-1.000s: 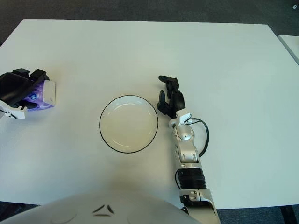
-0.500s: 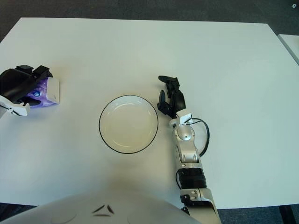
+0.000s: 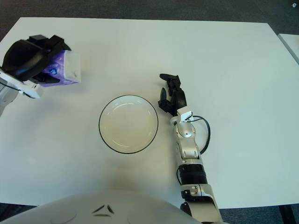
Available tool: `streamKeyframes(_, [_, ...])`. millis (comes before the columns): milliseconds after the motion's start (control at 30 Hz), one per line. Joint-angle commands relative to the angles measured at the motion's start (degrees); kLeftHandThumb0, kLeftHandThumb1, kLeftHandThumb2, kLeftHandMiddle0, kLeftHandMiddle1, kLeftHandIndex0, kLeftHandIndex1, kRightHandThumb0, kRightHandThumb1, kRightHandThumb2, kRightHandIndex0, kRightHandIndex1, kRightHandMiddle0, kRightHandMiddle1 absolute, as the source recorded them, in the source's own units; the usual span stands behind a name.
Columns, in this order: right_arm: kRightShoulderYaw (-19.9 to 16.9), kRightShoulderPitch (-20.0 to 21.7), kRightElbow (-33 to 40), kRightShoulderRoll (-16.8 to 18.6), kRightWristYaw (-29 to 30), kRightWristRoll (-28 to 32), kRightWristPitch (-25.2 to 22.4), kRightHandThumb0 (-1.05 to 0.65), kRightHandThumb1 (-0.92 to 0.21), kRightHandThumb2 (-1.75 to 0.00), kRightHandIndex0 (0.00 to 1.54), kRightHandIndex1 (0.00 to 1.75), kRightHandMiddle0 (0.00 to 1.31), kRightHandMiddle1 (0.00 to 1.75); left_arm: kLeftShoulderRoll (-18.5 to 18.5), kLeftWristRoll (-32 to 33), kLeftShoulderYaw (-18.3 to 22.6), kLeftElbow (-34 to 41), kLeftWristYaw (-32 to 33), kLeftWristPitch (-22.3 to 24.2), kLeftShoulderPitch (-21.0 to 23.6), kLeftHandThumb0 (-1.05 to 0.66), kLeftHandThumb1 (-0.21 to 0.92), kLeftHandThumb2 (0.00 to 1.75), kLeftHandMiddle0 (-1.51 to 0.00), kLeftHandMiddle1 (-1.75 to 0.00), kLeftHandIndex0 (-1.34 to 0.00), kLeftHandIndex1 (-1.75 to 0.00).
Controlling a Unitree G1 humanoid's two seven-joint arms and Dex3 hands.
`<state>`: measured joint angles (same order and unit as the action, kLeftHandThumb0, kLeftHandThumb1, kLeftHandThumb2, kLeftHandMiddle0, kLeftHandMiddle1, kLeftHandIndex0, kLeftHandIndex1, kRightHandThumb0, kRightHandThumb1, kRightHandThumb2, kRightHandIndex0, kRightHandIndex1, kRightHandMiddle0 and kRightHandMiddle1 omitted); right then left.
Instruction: Put the tissue paper into the plate.
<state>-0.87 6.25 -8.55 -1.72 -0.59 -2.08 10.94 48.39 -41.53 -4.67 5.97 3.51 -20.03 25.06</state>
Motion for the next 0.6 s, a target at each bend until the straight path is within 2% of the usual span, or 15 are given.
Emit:
streamKeyframes(0, [-0.4,-4.5,-5.8,-0.4,-0.3,0.3,-4.7,-0.61,-0.92,-0.87,0.39,0.21,0.0,1.07,-1.9,-1.6,-0.7,1.7,0.1,-0.8,0.9,-0.5,0.25,1.4,-1.29,-1.75,-0.67,-1.75])
streamKeyframes(367, [-0.5,-4.1,-6.7,-0.7,0.0,0.1,-4.3,-0.6,-0.92,-0.86,0.38,0.24,0.0,1.1,-6.0,-6.7,-2.2,1.8,5.5,-7.0,4.3,-0.51,0.24,1.41,-1.28,-1.75,-0.67,-1.75])
streamKeyframes(567, [-0.5,-3.9,-7.2,-0.9,0.3,-0.3,-4.0,-0.6,-0.92,-0.87,0.37,0.26,0.0,1.11,-9.1,-4.3,-3.7,6.3,1.2,-8.6,6.4,-0.5,0.24,1.4,-1.26,-1.75,-0.67,-1.75])
